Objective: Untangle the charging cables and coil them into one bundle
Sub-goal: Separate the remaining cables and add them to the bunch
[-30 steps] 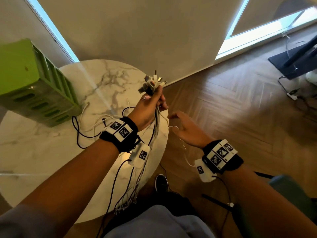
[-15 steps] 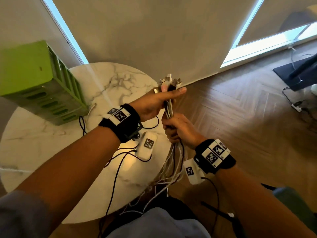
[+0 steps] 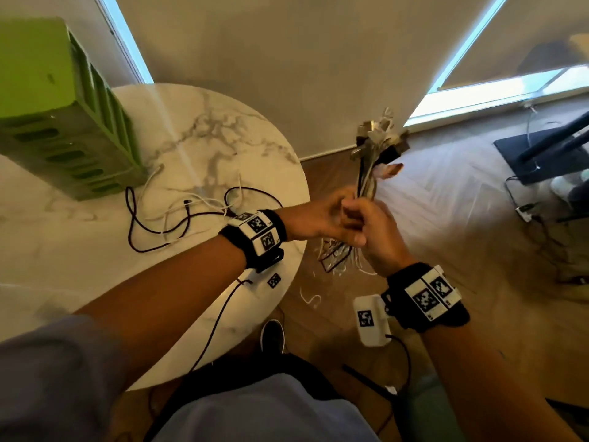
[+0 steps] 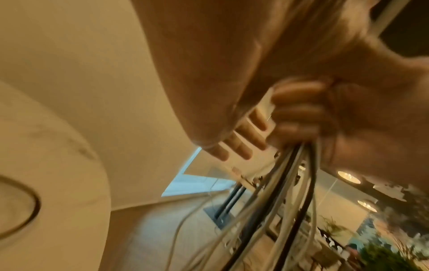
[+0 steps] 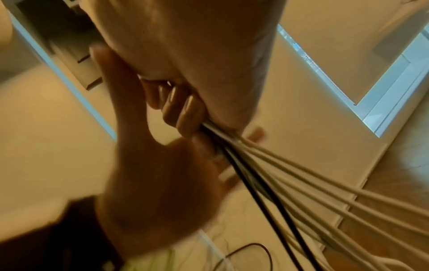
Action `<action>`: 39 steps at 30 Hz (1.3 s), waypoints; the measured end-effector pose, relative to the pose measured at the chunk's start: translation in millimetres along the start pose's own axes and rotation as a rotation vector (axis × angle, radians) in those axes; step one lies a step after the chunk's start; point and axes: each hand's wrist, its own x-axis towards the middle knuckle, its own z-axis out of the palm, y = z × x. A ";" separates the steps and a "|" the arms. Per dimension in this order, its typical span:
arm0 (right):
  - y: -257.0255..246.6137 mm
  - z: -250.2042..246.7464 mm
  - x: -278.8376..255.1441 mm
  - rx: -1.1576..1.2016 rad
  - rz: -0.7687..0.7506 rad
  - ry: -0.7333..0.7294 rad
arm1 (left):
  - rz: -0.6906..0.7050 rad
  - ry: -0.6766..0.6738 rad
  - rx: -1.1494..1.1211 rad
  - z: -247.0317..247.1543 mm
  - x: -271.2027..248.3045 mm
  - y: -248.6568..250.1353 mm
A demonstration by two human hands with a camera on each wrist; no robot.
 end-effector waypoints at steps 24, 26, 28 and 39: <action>-87.9 -91.1 -18.2 0.210 0.089 -0.115 | 0.025 0.048 0.753 24.5 106.3 -38.3; -84.6 -92.3 -16.2 0.199 0.111 -0.101 | 0.049 0.010 0.747 27.2 99.2 -44.8; -82.2 -96.0 -15.0 0.200 0.144 -0.088 | -0.041 -0.113 0.594 25.0 85.1 -45.1; -35.3 -59.2 -7.4 -0.081 0.357 -0.294 | 0.202 0.103 -0.109 26.2 43.6 47.1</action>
